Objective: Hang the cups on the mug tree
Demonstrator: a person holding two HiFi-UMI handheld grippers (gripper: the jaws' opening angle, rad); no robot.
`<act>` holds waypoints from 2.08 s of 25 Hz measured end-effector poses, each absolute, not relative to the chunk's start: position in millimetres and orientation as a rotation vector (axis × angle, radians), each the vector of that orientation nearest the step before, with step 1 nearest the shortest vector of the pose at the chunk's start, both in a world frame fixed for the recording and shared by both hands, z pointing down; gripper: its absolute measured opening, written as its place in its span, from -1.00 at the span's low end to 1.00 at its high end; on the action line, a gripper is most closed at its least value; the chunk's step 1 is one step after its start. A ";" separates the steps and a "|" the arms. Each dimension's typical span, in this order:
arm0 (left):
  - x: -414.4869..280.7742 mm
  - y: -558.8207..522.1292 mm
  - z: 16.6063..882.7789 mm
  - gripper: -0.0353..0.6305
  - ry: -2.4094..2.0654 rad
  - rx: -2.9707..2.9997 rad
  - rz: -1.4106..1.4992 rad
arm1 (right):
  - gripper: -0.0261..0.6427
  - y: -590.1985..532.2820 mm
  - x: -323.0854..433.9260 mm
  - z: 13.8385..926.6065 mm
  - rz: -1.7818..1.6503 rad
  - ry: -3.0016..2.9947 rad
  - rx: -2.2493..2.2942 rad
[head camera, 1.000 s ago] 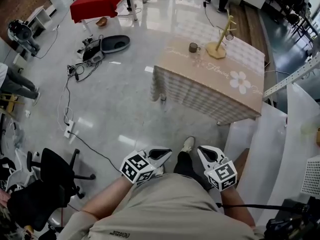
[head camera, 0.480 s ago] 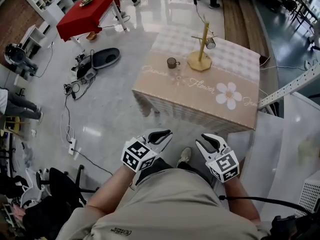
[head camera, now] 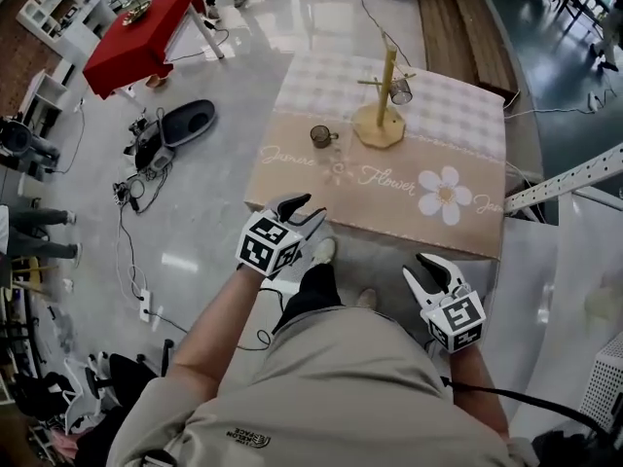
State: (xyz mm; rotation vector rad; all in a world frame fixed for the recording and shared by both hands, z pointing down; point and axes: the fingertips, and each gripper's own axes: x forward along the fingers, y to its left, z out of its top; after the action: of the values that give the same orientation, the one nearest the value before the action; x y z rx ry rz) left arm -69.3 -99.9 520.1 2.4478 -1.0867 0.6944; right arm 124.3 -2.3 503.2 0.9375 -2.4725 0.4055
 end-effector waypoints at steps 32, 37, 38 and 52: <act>-98.3 -336.4 676.6 -0.07 -0.556 2.587 1.396 | -0.50 -84.1 113.5 501.1 0.695 -2.087 1.619; -85.0 -353.7 616.9 -0.07 -0.799 2.675 1.182 | -0.50 -94.7 111.8 500.7 0.675 -2.130 1.564; -82.1 -356.7 603.4 -0.07 -0.847 2.690 1.141 | -0.50 -95.6 112.0 500.5 0.672 -2.138 1.554; -51.2 -372.8 480.0 -0.07 -1.328 2.725 0.869 | -0.51 -80.7 147.2 490.0 0.616 -2.209 1.480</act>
State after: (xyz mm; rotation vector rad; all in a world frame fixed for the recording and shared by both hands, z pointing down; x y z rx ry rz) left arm -51.2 -372.8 480.0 2.7250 -1.3279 0.8688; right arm 147.2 -80.7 490.0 1.4795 -2.2088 0.6159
